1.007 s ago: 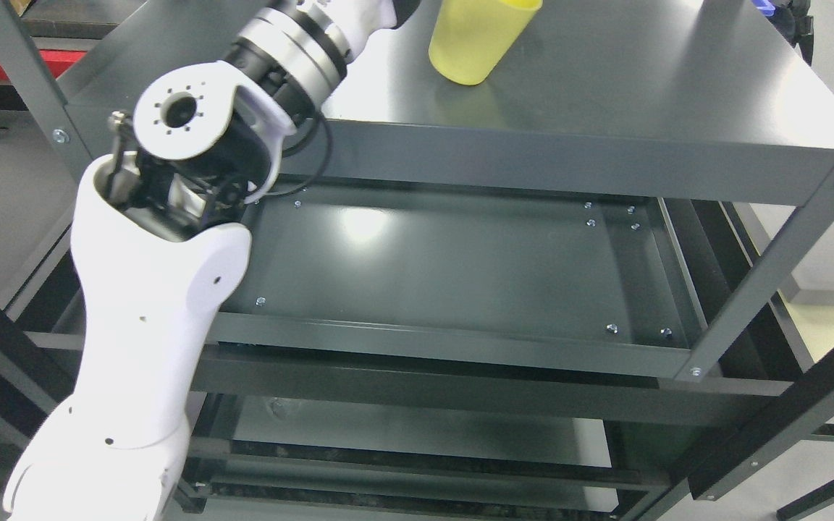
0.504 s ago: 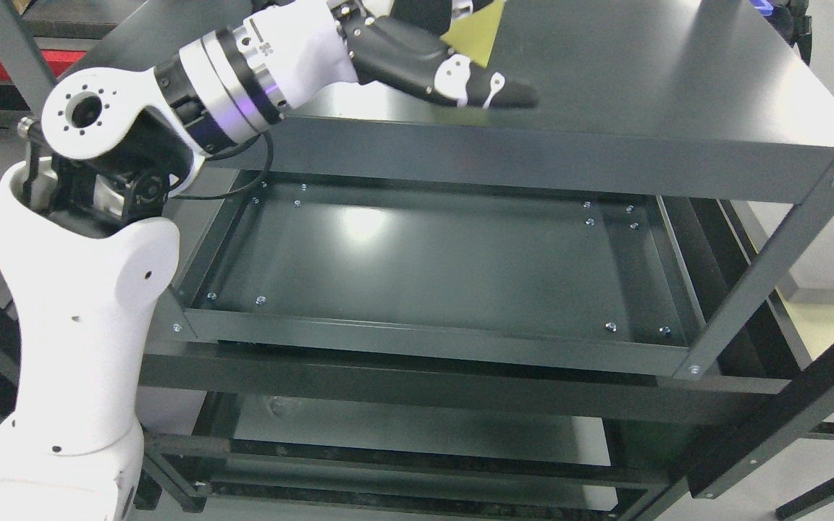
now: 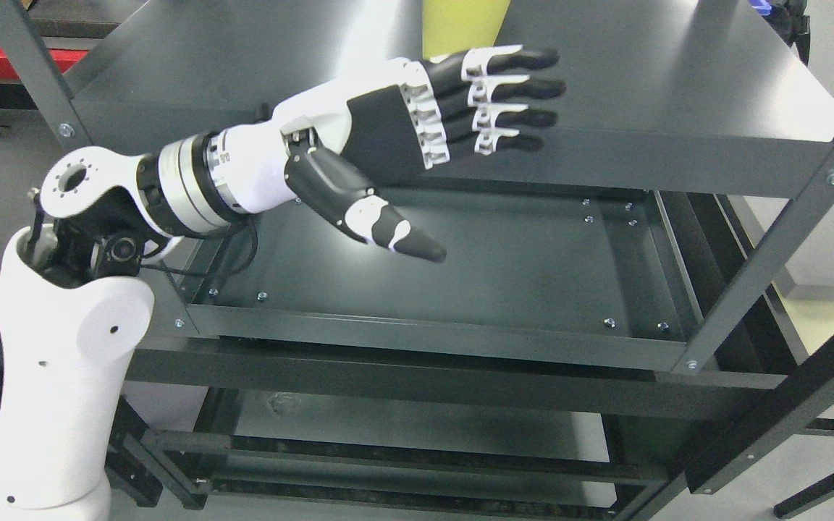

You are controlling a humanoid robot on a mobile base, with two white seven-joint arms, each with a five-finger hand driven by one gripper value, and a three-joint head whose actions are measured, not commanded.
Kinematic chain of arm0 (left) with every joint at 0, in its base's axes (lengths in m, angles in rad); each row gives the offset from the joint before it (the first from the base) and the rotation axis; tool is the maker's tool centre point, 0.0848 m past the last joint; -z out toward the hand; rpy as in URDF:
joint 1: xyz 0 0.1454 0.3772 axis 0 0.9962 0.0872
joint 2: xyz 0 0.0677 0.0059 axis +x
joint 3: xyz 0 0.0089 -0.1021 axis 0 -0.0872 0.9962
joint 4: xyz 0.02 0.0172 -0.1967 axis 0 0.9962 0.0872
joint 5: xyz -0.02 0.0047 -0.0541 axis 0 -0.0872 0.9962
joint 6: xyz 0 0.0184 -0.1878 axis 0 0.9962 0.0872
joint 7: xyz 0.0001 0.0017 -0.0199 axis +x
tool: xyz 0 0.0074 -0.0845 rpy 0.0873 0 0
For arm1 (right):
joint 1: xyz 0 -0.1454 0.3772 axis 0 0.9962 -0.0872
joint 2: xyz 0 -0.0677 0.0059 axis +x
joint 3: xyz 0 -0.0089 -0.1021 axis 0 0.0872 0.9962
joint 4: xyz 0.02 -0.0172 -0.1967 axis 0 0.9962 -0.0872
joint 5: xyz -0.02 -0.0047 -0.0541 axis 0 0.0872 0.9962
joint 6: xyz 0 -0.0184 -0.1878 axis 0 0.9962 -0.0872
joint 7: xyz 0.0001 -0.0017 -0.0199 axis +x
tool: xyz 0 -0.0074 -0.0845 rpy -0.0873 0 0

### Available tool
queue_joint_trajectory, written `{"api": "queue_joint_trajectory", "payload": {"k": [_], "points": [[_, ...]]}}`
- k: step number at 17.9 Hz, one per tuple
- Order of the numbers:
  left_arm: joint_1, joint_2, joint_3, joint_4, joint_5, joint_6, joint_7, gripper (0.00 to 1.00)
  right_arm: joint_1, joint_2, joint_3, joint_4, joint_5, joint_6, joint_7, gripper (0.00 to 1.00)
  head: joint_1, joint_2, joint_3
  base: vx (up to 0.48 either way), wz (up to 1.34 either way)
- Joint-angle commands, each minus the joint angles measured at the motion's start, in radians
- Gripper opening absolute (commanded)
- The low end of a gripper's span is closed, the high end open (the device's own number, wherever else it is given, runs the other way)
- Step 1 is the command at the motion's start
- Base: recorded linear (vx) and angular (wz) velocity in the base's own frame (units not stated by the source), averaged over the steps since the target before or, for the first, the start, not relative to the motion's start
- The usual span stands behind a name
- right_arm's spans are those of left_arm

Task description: Place yellow IKEA cup on middle right shelf

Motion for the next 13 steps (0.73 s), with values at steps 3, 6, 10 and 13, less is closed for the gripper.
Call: {"api": "queue_joint_trajectory", "payload": {"k": [3,6,10,13], "points": [[0.291,0.01,-0.183,-0.002,0.087,-0.026,-0.013,0.98,0.014,-0.017,0.017,0.0,-0.025,0.001,0.001,0.99,0.0,0.0,0.0,-0.027,0.0],[0.391,-0.003,-0.364,0.062,-0.091,-0.254,0.006,0.98,0.014,-0.017,0.017,0.0,-0.025,0.001,0.001,0.99,0.0,0.0,0.0,-0.046,-0.03],[0.436,-0.199,-0.2,0.367,-0.509,-0.563,0.296,0.98,0.014,-0.017,0.017,0.0,-0.025,0.001,0.001,0.99,0.0,0.0,0.0,-0.052,-0.02],[0.439,-0.245,-0.032,0.405,-0.665,-0.597,0.676,0.98,0.014,-0.017,0.017,0.0,-0.025,0.001,0.001,0.99,0.0,0.0,0.0,-0.03,0.0]]}}
